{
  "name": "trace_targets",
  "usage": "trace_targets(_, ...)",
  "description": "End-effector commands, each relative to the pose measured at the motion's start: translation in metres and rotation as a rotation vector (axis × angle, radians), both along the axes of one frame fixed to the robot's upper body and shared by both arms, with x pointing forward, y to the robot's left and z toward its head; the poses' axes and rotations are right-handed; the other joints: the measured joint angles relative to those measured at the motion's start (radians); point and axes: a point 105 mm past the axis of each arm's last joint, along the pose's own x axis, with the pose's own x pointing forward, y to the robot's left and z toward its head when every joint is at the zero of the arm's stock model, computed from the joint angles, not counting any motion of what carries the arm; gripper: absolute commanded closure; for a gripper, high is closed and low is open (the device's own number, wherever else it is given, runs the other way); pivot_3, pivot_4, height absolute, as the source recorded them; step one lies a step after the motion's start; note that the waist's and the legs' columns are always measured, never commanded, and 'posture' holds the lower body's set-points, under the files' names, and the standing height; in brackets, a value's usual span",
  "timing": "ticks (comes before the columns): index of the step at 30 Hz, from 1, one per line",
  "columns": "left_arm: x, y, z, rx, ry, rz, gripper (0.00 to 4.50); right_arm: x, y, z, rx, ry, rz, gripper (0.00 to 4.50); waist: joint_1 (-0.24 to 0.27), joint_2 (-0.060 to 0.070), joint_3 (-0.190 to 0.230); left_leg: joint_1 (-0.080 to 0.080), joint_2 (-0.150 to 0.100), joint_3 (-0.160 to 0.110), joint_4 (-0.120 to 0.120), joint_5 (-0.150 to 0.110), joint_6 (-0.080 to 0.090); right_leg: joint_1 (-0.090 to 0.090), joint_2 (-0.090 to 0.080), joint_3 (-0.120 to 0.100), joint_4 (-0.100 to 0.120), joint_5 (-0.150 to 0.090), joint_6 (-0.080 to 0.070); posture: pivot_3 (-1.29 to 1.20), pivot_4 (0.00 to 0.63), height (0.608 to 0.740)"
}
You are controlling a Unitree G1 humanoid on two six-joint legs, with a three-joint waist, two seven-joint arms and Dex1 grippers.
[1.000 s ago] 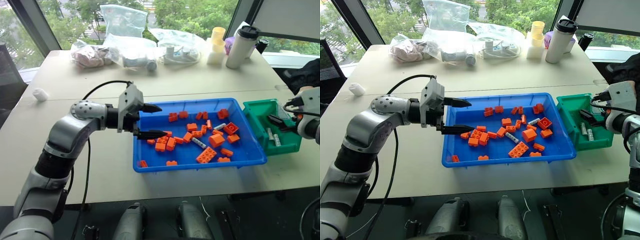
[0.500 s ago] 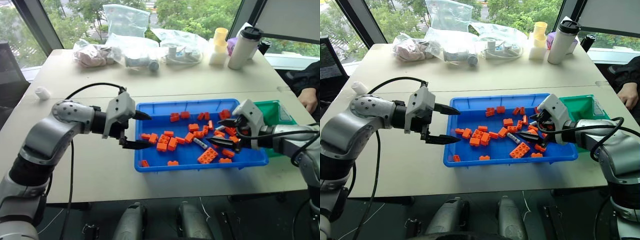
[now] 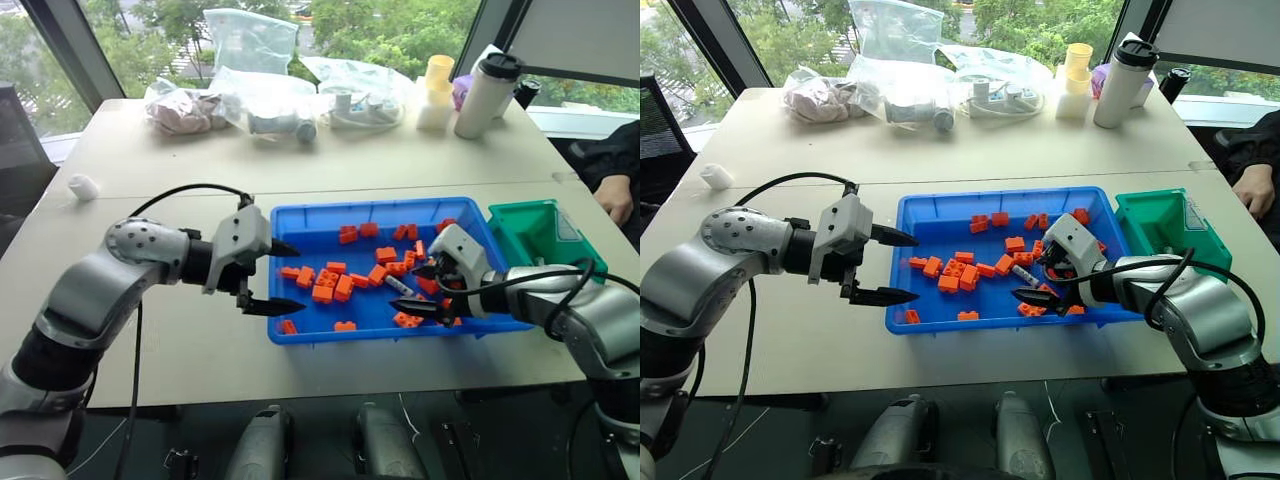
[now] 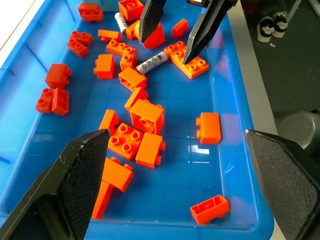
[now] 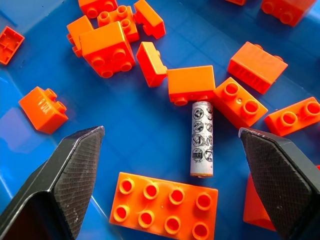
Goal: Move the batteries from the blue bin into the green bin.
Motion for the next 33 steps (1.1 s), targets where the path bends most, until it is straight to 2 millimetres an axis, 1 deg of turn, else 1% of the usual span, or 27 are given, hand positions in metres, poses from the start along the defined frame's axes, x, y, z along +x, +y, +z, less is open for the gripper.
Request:
trace_targets(1, -0.001, -0.002, 0.005, -0.021, -0.018, -0.004, 0.0, 0.004, 0.004, 0.003, -0.014, -0.021, 0.029, 0.03, -0.001, 0.0, 0.0, 0.0, 0.0, 0.0, 0.0, 0.0, 0.0, 0.0, 0.0, 0.0, 0.0, 0.0, 0.0, 0.0, 0.15, 0.74)
trace_targets(5, -0.001, -0.003, 0.004, -0.027, -0.019, 0.004, 0.0, 0.012, 0.005, -0.008, -0.073, 0.01, 0.018, 0.03, -0.003, 0.0, 0.0, 0.0, 0.0, 0.0, 0.0, 0.0, 0.0, 0.0, 0.0, 0.0, 0.0, 0.0, 0.0, 0.0, 0.15, 0.74)
trace_targets(8, -0.001, -0.003, 0.004, -0.031, -0.02, 0.01, 0.0, 0.018, 0.005, -0.014, -0.115, 0.017, 0.006, 0.84, -0.002, 0.0, 0.0, 0.0, 0.0, 0.0, 0.0, 0.0, 0.0, -0.001, 0.0, 0.0, 0.0, 0.0, 0.0, 0.0, 0.15, 0.74)
trace_targets(12, -0.001, -0.003, 0.004, -0.033, -0.021, 0.015, 0.0, 0.019, 0.006, -0.018, -0.144, 0.016, 0.017, 2.87, 0.0, 0.0, 0.0, 0.0, 0.0, 0.0, 0.0, 0.0, 0.0, 0.0, 0.0, 0.0, 0.0, 0.0, 0.0, 0.0, 0.15, 0.74)
trace_targets(13, -0.001, -0.003, 0.004, -0.034, -0.022, 0.015, 0.0, 0.019, 0.007, -0.019, -0.149, 0.012, 0.018, 3.3, 0.0, 0.0, 0.0, 0.0, 0.0, 0.0, 0.0, 0.0, 0.0, 0.0, 0.0, 0.0, 0.0, 0.0, 0.0, 0.0, 0.15, 0.74)
trace_targets(14, -0.001, -0.003, 0.003, -0.035, -0.022, 0.016, 0.0, 0.02, 0.007, -0.019, -0.151, 0.009, 0.02, 3.88, 0.0, 0.0, 0.0, 0.0, 0.0, 0.0, 0.0, 0.0, 0.0, 0.0, 0.0, 0.0, 0.0, 0.0, 0.0, 0.0, 0.15, 0.74)
trace_targets(15, -0.001, -0.004, 0.003, -0.036, -0.022, 0.016, 0.0, 0.02, 0.007, -0.017, -0.151, 0.004, 0.021, 4.36, -0.001, 0.0, 0.0, 0.0, 0.0, 0.0, 0.0, 0.0, 0.0, 0.0, 0.0, 0.0, 0.0, 0.0, 0.0, 0.0, 0.15, 0.74)
trace_targets(16, -0.001, -0.004, 0.003, -0.036, -0.022, 0.016, 0.0, 0.021, 0.008, -0.016, -0.15, -0.002, 0.022, 4.49, -0.001, 0.0, 0.0, 0.0, 0.0, 0.0, 0.0, 0.0, 0.0, 0.0, 0.0, 0.0, 0.0, 0.0, 0.0, 0.0, 0.15, 0.74)
trace_targets(18, -0.002, -0.004, 0.003, -0.035, -0.021, 0.013, 0.0, 0.022, 0.008, -0.009, -0.152, -0.028, 0.024, 4.48, -0.001, 0.0, 0.0, 0.0, 0.0, 0.0, 0.0, 0.0, 0.0, 0.0, 0.0, 0.0, 0.0, 0.0, 0.0, 0.0, 0.15, 0.74)
trace_targets(20, -0.002, -0.003, 0.004, -0.034, -0.021, 0.011, 0.0, 0.02, 0.008, 0.001, -0.141, -0.05, 0.033, 4.48, -0.001, 0.0, 0.0, 0.0, 0.0, 0.0, 0.0, 0.0, 0.0, 0.0, 0.0, 0.0, 0.0, 0.0, 0.0, 0.0, 0.15, 0.74)
trace_targets(22, -0.001, -0.004, 0.006, -0.047, -0.029, 0.011, 0.0, 0.017, 0.008, 0.016, -0.121, -0.087, 0.048, 4.48, -0.001, 0.0, 0.0, 0.0, 0.0, 0.0, 0.0, 0.0, 0.0, -0.001, 0.0, 0.0, 0.0, 0.0, 0.0, 0.0, 0.15, 0.74)
trace_targets(25, 0.004, -0.01, 0.021, -0.142, -0.037, 0.016, 0.0, 0.022, -0.007, 0.045, -0.073, -0.166, -0.03, 4.48, 0.002, 0.0, 0.0, 0.0, 0.0, 0.0, 0.0, 0.0, 0.0, -0.001, 0.0, 0.0, 0.0, 0.0, 0.0, 0.0, 0.15, 0.74)
trace_targets(27, 0.008, -0.015, 0.033, -0.223, -0.036, 0.022, 0.0, 0.029, -0.027, 0.07, -0.016, -0.24, -0.131, 4.48, 0.005, 0.0, 0.0, -0.001, 0.0, 0.0, 0.0, 0.0, 0.0, 0.0, -0.001, 0.0, 0.0, 0.0, 0.0, 0.0, 0.15, 0.74)
trace_targets(30, 0.013, -0.018, 0.039, -0.26, -0.044, 0.024, 0.0, 0.034, -0.053, 0.094, 0.05, -0.326, -0.252, 4.48, 0.002, 0.0, 0.0, 0.0, 0.0, 0.0, 0.0, 0.0, 0.0, 0.0, -0.001, -0.001, 0.0, 0.0, 0.0, 0.0, 0.15, 0.74)
trace_targets(32, 0.018, -0.024, 0.041, -0.272, -0.062, 0.017, 0.0, 0.04, -0.085, 0.113, 0.08, -0.419, -0.387, 4.48, 0.001, 0.0, 0.0, 0.0, 0.0, 0.0, 0.0, 0.0, 0.0, 0.0, -0.001, -0.001, 0.0, 0.0, 0.0, 0.0, 0.15, 0.74)
trace_targets(33, 0.02, -0.027, 0.041, -0.278, -0.071, 0.007, 0.0, 0.043, -0.103, 0.117, 0.067, -0.447, -0.464, 4.48, 0.001, 0.0, 0.0, 0.0, 0.0, 0.0, 0.0, 0.0, 0.0, 0.0, -0.001, 0.0, 0.0, 0.0, 0.0, 0.0, 0.15, 0.74)
